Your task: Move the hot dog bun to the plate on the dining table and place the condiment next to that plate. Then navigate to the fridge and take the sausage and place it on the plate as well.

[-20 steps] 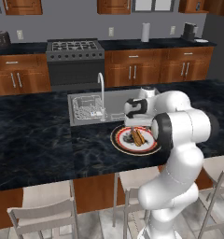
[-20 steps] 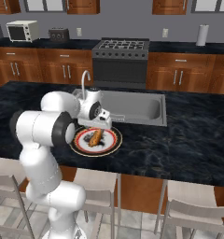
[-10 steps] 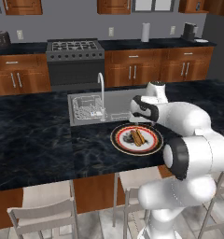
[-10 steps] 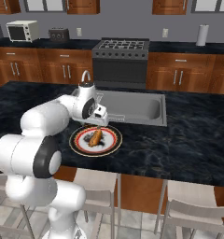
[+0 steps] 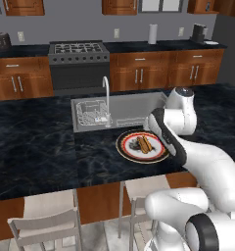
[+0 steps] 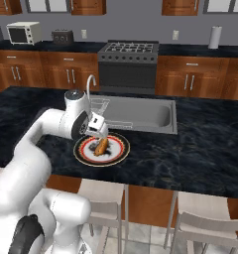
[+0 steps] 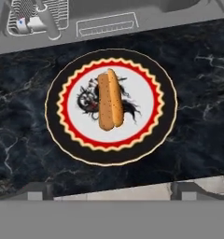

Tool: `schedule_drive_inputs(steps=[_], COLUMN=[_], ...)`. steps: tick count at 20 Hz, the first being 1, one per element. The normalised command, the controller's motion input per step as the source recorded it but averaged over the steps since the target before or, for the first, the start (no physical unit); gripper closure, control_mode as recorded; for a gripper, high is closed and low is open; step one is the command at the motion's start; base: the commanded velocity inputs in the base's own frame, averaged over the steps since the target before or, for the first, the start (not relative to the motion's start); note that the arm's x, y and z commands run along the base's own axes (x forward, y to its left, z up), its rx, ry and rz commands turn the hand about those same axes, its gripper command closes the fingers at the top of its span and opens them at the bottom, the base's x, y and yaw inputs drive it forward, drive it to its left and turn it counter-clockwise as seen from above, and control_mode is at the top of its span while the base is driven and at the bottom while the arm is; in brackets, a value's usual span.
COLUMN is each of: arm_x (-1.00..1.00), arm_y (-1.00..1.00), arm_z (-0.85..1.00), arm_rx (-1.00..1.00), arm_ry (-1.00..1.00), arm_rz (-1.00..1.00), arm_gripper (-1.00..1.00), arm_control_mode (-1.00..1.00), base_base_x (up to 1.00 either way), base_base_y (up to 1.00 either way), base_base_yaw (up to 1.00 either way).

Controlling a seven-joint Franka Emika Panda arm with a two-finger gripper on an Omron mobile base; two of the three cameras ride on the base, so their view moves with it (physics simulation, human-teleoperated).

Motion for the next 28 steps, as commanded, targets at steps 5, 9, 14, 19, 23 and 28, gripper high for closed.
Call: schedule_drive_inputs(steps=[5, 9, 14, 19, 23, 28], arm_x=[-1.00, -0.96, -0.90, -0.74, -0.49, -0.13], arm_y=[0.00, 0.00, 0.00, 0.02, 0.06, 0.04], arm_z=[0.54, 0.55, 0.51, 0.27, 0.01, 0.00], arm_rx=[0.00, 0.00, -0.01, -0.03, -0.03, 0.00], arm_ry=[-0.20, -0.21, -0.24, -0.20, -0.14, -0.01], arm_rz=[-0.05, -0.04, -0.04, -0.05, -0.07, -0.01], arm_gripper=[-1.00, -1.00, -1.00, -1.00, -1.00, -1.00], arm_control_mode=[-1.00, -1.00, -1.00, -1.00, -1.00, -1.00], base_base_x=[0.00, 0.00, 0.00, 0.00, 0.00, 0.00], base_base_y=[0.00, 0.00, 0.00, 0.00, 0.00, 0.00], base_base_yaw=[0.00, 0.00, 0.00, 0.00, 0.00, 0.00])
